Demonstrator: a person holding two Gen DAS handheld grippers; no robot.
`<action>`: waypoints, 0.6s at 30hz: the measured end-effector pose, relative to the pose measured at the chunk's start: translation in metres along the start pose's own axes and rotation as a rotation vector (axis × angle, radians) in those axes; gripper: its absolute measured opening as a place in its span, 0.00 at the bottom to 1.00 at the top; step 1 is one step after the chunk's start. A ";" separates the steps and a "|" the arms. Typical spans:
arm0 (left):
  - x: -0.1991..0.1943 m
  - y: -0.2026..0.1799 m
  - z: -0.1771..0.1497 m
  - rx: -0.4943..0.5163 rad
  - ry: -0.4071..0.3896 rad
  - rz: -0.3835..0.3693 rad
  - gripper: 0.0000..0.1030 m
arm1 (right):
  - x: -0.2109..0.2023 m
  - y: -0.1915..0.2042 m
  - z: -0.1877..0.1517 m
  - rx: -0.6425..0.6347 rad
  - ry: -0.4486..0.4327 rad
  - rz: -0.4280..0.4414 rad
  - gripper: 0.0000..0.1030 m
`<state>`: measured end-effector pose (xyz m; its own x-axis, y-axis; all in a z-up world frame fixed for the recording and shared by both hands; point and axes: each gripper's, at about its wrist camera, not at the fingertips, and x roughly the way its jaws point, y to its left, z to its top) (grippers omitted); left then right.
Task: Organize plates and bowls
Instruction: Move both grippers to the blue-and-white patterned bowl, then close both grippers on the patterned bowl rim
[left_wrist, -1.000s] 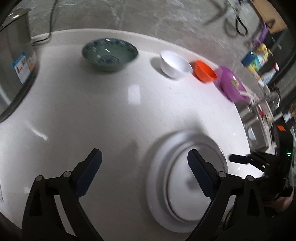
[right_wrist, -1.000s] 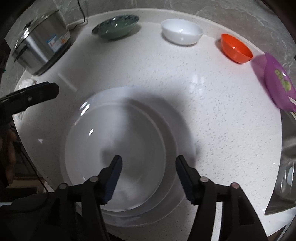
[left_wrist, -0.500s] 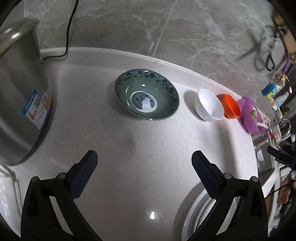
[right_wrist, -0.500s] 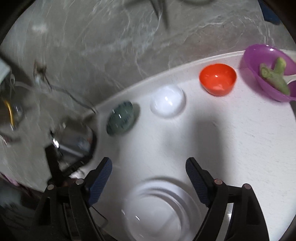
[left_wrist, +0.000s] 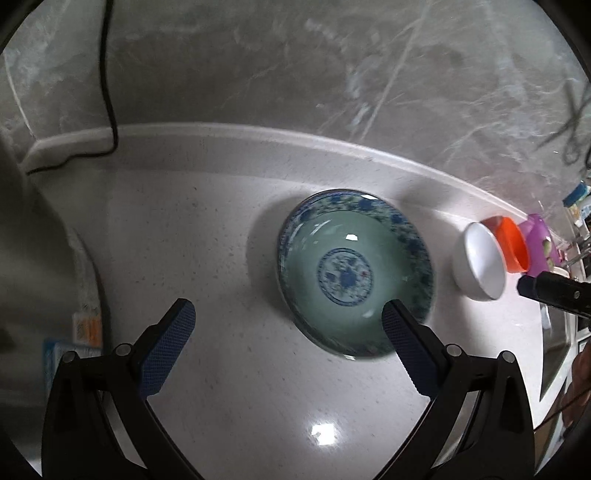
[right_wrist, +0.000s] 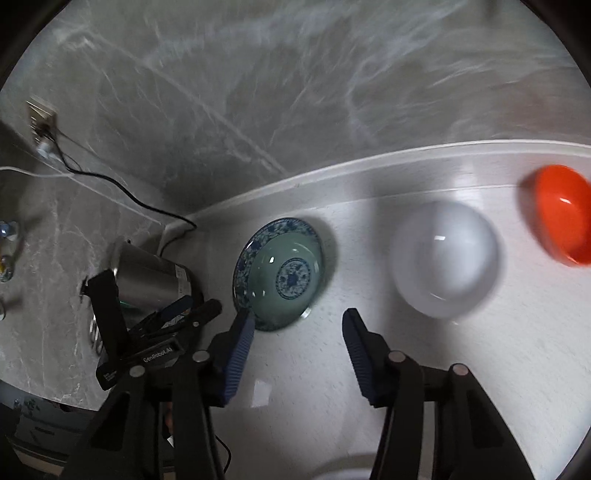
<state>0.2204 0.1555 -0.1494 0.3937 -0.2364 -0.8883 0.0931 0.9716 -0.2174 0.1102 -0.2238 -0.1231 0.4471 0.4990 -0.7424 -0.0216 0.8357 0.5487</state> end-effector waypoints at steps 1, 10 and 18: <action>0.006 0.003 0.003 -0.004 0.009 -0.004 0.98 | 0.009 0.000 0.003 0.003 0.015 -0.008 0.53; 0.044 0.002 0.009 0.036 0.058 -0.035 0.90 | 0.081 -0.011 0.023 0.040 0.116 -0.096 0.53; 0.065 0.001 0.015 0.051 0.082 -0.044 0.60 | 0.108 -0.020 0.031 0.054 0.136 -0.173 0.53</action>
<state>0.2594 0.1410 -0.2009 0.3124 -0.2759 -0.9090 0.1558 0.9588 -0.2375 0.1865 -0.1936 -0.2027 0.3152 0.3782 -0.8704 0.0942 0.9002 0.4252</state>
